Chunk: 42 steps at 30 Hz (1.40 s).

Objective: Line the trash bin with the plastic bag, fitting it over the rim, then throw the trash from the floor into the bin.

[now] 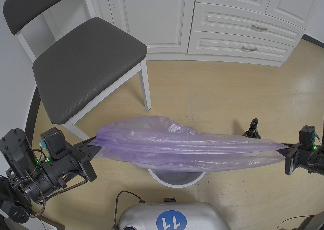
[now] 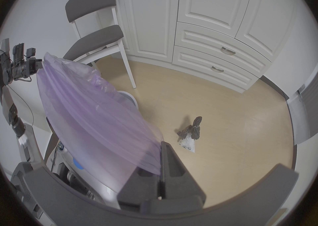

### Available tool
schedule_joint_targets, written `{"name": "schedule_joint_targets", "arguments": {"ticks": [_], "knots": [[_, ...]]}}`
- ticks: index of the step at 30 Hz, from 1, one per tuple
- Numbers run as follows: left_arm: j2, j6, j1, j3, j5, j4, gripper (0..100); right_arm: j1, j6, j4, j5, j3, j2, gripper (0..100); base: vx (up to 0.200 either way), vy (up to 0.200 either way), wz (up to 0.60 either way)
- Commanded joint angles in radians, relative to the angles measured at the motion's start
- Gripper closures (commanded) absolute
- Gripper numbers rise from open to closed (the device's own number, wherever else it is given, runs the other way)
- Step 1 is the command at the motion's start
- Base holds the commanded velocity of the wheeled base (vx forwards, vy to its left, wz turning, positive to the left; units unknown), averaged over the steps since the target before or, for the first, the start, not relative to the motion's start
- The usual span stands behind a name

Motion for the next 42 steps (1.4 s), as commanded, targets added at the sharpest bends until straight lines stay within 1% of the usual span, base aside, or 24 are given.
{"name": "schedule_joint_targets", "arguments": {"ticks": [1,3,4,5,7,8,10,12,13,14,15,16,19,20,22,26,28,29,31,34,37,42], "knots": [[0.014,0.001,-0.007,-0.019,-0.014,0.000,100,0.000,-0.027,-0.004,0.006,-0.036,0.010,100,0.000,0.000,0.00],[0.029,0.004,-0.005,-0.055,-0.051,0.002,100,0.000,-0.061,-0.005,0.008,-0.069,0.047,100,0.000,0.000,0.00],[0.029,0.004,-0.005,-0.055,-0.051,0.002,100,0.000,-0.061,-0.005,0.008,-0.069,0.047,100,0.000,0.000,0.00],[0.045,0.004,-0.007,-0.093,-0.101,0.003,100,0.000,-0.096,-0.010,0.017,-0.101,0.087,100,0.000,0.000,0.00],[0.068,0.006,-0.007,-0.125,-0.149,0.002,100,0.008,-0.130,-0.025,0.037,-0.119,0.116,100,0.000,0.000,0.00],[0.095,0.015,-0.011,-0.157,-0.197,0.002,100,0.011,-0.164,-0.059,0.066,-0.130,0.148,100,0.000,0.000,0.00],[0.126,0.034,-0.027,-0.188,-0.236,0.002,100,0.012,-0.199,-0.123,0.100,-0.135,0.184,100,0.000,0.000,0.00],[0.140,0.047,-0.036,-0.199,-0.253,0.002,100,0.014,-0.217,-0.166,0.112,-0.133,0.202,100,0.000,0.000,0.00],[0.158,0.063,-0.056,-0.206,-0.262,0.000,100,0.017,-0.231,-0.222,0.115,-0.130,0.225,100,0.000,0.000,0.00],[0.160,0.064,-0.057,-0.206,-0.262,0.000,100,0.018,-0.230,-0.225,0.115,-0.130,0.228,100,0.000,0.000,0.00],[0.164,0.073,-0.089,-0.206,-0.258,-0.001,100,0.035,-0.220,-0.274,0.115,-0.113,0.243,100,0.000,0.000,0.00],[0.161,0.073,-0.108,-0.202,-0.255,-0.001,100,0.043,-0.214,-0.289,0.117,-0.098,0.243,100,0.000,0.000,0.00],[0.161,0.073,-0.111,-0.200,-0.255,-0.001,100,0.044,-0.213,-0.292,0.117,-0.096,0.242,100,0.000,0.000,0.00],[0.171,0.073,-0.152,-0.188,-0.253,-0.003,100,0.069,-0.099,-0.390,0.117,0.022,0.184,100,0.000,0.000,0.00],[0.186,0.072,-0.172,-0.206,-0.249,-0.009,100,0.081,-0.044,-0.429,0.127,0.043,0.156,100,0.000,0.000,0.00],[0.198,0.050,-0.201,-0.148,-0.167,-0.063,100,0.149,0.096,-0.452,0.126,-0.012,0.173,100,0.000,0.000,0.00],[0.214,0.012,-0.211,-0.128,-0.147,-0.116,100,0.175,0.146,-0.452,0.121,-0.032,0.168,100,0.000,0.000,0.00],[0.218,0.001,-0.211,-0.125,-0.144,-0.129,100,0.179,0.152,-0.452,0.120,-0.038,0.170,100,0.000,0.000,0.00],[0.240,-0.055,-0.209,-0.134,-0.112,-0.221,100,0.182,0.194,-0.441,0.120,-0.050,0.161,100,0.000,0.000,0.00],[0.266,-0.083,-0.206,-0.136,-0.081,-0.284,100,0.186,0.237,-0.439,0.120,-0.061,0.162,100,0.000,0.000,0.00],[0.273,-0.086,-0.211,-0.137,-0.065,-0.293,100,0.193,0.254,-0.438,0.123,-0.066,0.156,100,0.000,0.000,0.00],[0.298,-0.083,-0.223,-0.151,-0.055,-0.294,100,0.207,0.255,-0.435,0.121,-0.044,0.124,100,0.000,0.000,0.00]]}}
